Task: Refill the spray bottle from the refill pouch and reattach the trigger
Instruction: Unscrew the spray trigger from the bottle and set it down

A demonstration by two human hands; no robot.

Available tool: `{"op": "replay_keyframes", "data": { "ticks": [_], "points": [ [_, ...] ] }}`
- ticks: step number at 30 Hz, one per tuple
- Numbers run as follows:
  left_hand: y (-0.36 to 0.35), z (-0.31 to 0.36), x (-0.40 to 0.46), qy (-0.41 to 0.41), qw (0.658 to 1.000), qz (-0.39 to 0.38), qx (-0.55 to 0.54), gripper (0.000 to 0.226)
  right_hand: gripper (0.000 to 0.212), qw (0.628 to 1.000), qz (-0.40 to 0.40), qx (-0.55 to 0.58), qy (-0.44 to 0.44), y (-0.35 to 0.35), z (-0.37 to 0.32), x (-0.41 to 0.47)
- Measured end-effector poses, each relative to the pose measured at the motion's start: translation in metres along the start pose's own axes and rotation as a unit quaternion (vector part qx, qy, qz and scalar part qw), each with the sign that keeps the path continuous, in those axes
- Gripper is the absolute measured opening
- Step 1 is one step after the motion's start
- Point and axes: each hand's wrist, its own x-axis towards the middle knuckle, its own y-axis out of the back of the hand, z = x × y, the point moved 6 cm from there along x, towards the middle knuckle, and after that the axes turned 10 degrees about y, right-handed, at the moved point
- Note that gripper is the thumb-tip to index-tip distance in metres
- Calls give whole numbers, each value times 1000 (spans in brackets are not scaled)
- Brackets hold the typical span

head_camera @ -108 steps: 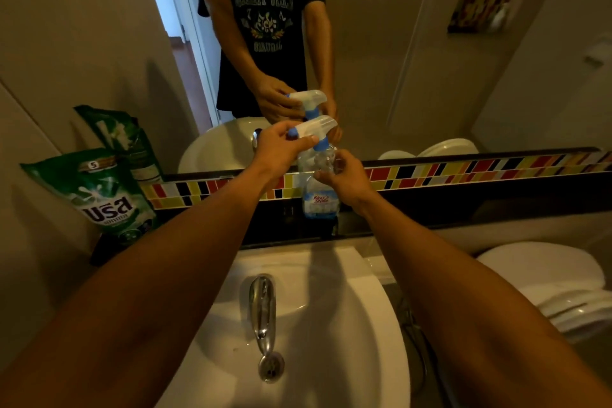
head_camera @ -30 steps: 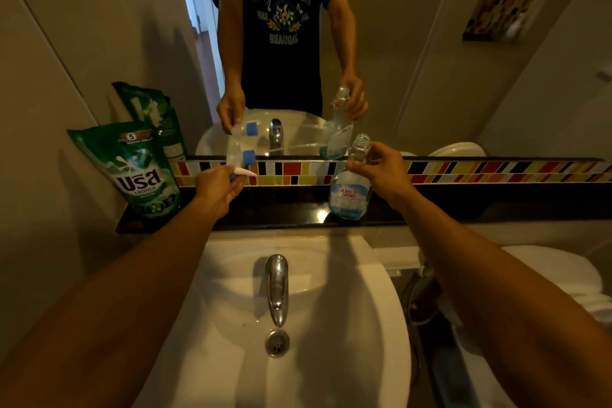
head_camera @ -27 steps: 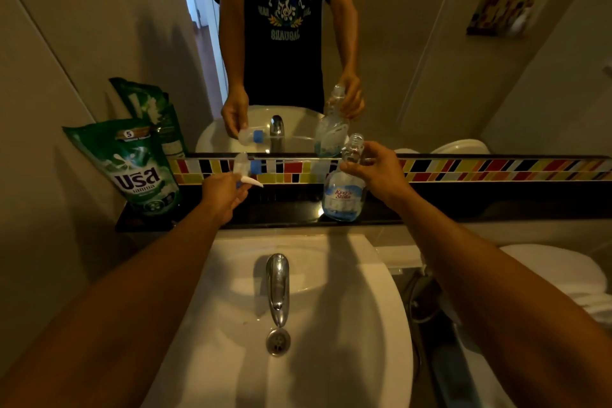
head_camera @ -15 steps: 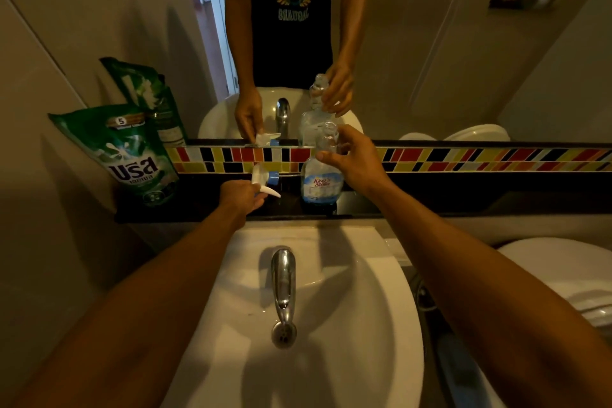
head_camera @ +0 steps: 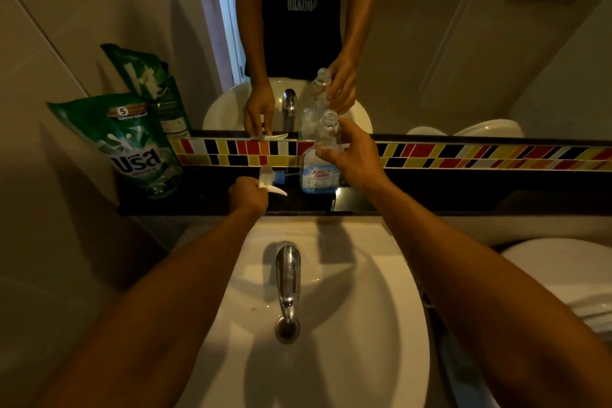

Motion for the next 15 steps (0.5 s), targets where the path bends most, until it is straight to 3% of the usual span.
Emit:
{"op": "replay_keyframes", "data": {
  "ticks": [4,10,15],
  "points": [
    [-2,-2,-3,-5,1000,7,-19,20,68,999,26,22,-16,1,8,-12],
    [9,-5,-11,-17,999,7,-41,34,42,982,182,-43,12,-1,5,-47],
    [50,-9,-27,-37,998,41,-39,44,29,988,138,-54,34,-38,-9,-67]
  ]
}}
